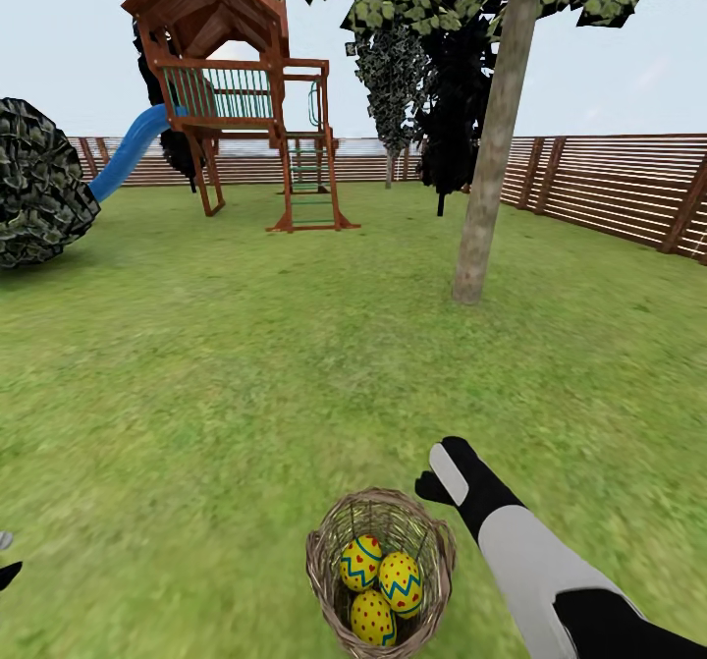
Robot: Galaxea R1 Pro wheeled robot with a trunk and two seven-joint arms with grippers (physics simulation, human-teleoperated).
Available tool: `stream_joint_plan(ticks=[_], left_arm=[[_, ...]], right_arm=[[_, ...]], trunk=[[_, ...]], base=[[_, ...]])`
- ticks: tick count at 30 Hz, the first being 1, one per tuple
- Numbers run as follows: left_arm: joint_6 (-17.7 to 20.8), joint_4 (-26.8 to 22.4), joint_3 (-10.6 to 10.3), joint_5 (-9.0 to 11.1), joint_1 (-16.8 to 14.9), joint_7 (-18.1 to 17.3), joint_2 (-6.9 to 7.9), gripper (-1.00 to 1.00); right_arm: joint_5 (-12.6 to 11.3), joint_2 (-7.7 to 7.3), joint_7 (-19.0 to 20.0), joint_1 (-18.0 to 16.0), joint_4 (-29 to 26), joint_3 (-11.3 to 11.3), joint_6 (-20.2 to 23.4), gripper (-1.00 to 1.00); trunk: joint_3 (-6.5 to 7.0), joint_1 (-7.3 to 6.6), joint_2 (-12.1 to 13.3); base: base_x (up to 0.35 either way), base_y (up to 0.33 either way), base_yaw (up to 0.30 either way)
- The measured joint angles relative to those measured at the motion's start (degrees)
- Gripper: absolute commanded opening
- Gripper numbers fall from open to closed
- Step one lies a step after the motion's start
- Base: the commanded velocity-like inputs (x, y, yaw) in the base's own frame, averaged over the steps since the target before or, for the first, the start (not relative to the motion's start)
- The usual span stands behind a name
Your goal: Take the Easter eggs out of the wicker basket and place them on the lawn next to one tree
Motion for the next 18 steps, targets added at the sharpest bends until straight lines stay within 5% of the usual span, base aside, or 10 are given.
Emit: stream_joint_plan(ticks=[7,13,18], left_arm=[[0.0,-0.8,1.2,0.0,2.3,-0.1,0.07,1.00],[0.2,-4.2,10.8,0.0,5.3,-0.3,-0.13,1.00],[1.4,-7.1,15.0,0.2,7.5,-0.4,-0.28,1.00]], right_arm=[[0.2,0.20,0.3,0.0,0.0,0.3,0.4,1.00],[0.4,0.20,0.4,0.0,0.0,0.5,0.5,1.00],[0.4,0.20,0.5,0.0,0.0,0.8,0.6,1.00]], trunk=[[0.00,0.00,0.0],[-0.01,0.00,0.0],[-0.19,0.21,-0.4]], base=[[0.000,0.000,0.000],[0.000,0.000,0.000],[0.000,0.000,0.000]])
